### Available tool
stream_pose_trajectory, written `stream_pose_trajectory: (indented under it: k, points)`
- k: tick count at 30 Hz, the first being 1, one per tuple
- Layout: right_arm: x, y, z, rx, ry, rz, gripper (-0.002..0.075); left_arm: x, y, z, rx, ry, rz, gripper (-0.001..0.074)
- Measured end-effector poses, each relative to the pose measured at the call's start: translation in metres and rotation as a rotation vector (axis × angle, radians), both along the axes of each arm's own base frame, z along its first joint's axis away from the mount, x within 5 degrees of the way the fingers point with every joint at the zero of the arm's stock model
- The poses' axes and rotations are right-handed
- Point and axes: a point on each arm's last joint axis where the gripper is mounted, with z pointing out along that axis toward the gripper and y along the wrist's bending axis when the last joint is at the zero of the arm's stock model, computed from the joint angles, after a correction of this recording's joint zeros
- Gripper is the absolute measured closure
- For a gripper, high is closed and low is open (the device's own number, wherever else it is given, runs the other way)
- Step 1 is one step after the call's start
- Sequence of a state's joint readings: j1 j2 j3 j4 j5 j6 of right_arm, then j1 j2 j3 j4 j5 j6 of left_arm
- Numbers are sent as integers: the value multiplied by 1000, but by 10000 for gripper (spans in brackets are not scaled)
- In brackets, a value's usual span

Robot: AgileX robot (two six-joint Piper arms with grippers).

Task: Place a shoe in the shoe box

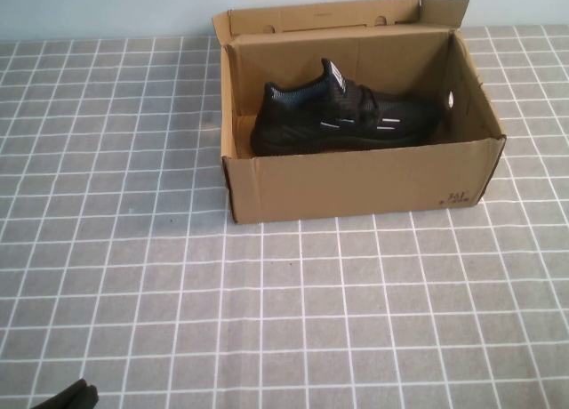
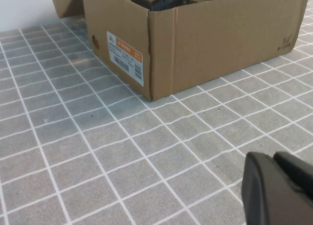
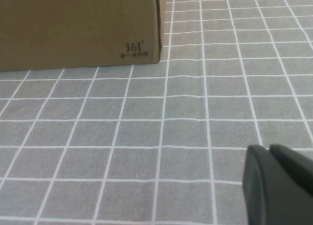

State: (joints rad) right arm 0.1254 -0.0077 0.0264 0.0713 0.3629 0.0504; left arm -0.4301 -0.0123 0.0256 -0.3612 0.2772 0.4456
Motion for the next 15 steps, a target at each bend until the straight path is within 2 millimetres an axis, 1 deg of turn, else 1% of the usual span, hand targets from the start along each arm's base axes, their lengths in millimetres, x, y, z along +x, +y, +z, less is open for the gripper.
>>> stream_pose_trajectory:
  k: [9,13,15]
  points:
    - [0,0,0,0,0,0,742,0,0,1,-3,-6,2,736]
    - [0,0,0,0,0,0,742,2,2,3,47,-59,18,736]
    - [0,0,0,0,0,0,742,3,4,6,27,-91,59,736]
